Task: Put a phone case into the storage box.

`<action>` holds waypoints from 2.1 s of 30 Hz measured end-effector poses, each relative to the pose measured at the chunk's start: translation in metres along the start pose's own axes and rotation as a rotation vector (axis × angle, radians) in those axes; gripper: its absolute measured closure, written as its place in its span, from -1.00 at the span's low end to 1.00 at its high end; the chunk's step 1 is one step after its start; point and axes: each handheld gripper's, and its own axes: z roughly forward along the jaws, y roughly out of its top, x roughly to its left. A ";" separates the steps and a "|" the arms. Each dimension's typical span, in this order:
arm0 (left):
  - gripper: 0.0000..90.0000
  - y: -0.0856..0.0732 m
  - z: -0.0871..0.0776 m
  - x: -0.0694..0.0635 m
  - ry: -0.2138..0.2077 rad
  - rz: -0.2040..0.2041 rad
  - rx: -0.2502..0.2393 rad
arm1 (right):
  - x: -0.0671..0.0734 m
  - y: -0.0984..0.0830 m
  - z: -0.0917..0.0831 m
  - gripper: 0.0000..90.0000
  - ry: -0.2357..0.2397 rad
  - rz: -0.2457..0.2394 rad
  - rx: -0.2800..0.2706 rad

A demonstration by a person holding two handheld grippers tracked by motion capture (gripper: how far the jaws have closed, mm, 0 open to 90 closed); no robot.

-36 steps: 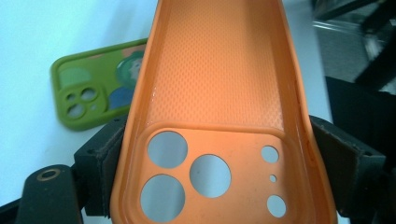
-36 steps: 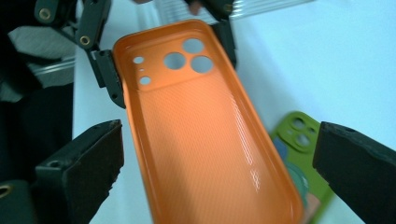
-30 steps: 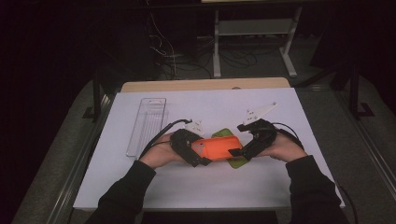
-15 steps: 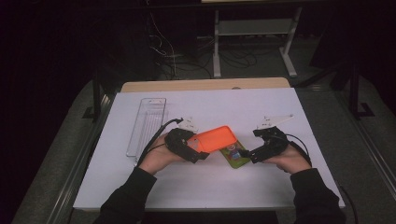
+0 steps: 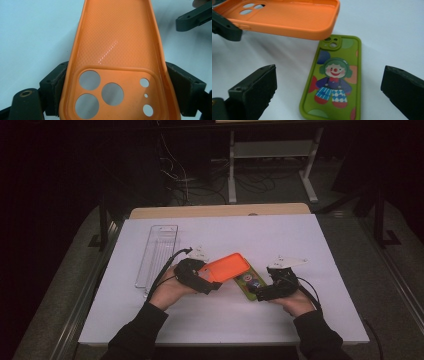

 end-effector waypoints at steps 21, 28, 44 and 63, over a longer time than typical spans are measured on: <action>-0.66 -0.001 -0.005 0.003 0.015 -0.010 0.016 | 0.010 0.003 0.007 -1.00 -0.080 -0.147 0.016; -0.66 -0.002 -0.004 0.001 0.014 -0.024 0.008 | 0.015 0.004 0.007 -1.00 -0.123 -0.252 -0.003; -0.66 -0.002 -0.001 0.001 0.005 0.005 0.053 | 0.023 0.009 0.010 -1.00 -0.225 -0.493 -0.009; -0.66 -0.002 0.000 0.000 -0.002 0.000 0.046 | 0.046 0.016 0.016 -1.00 -0.342 -0.837 0.007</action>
